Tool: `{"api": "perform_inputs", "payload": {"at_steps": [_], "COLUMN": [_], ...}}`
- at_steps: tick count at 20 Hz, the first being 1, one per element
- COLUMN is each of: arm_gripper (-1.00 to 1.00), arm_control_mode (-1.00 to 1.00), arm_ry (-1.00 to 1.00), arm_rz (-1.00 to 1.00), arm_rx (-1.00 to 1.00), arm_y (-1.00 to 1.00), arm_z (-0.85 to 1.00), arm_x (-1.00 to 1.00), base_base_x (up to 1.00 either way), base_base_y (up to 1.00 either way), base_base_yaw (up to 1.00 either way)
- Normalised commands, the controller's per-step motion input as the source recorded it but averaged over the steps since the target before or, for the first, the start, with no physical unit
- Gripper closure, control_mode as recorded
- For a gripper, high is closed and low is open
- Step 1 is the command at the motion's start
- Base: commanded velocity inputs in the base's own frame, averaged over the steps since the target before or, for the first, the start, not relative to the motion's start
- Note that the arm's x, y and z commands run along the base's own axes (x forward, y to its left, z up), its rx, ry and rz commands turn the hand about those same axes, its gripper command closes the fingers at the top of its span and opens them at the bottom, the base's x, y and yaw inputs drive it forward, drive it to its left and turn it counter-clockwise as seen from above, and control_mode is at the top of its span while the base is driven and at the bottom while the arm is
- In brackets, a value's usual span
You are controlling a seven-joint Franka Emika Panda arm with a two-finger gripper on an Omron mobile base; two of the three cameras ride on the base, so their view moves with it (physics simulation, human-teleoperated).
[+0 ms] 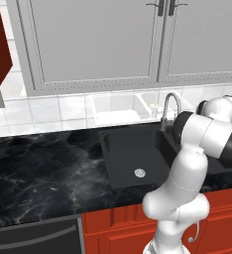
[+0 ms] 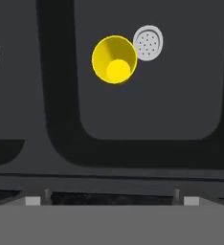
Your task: Place the glass cup in the left basin and the cup in the right basin of the sink.
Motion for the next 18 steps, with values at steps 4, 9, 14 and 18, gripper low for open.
{"api": "perform_inputs", "payload": {"at_steps": [4, 9, 14, 18], "arm_gripper": [-1.0, -1.0, -1.0, -1.0], "arm_control_mode": [-1.0, -1.0, -1.0, -1.0], "arm_ry": [0.0, 0.0, 0.0, 0.0], "arm_rz": [0.0, -0.05, -0.07, -0.11], "arm_rx": [0.0, -0.01, -0.03, -0.09], "arm_y": [0.15, 0.19, 0.19, 0.21], "arm_z": [0.36, 0.34, 0.27, 0.25], "arm_x": [-0.22, -0.2, -0.19, -0.16], "base_base_x": [0.0, 0.0, 0.0, 0.0], "base_base_y": [0.0, 0.0, 0.0, 0.0], "base_base_yaw": [0.0, 0.0, 0.0, 0.0]}}
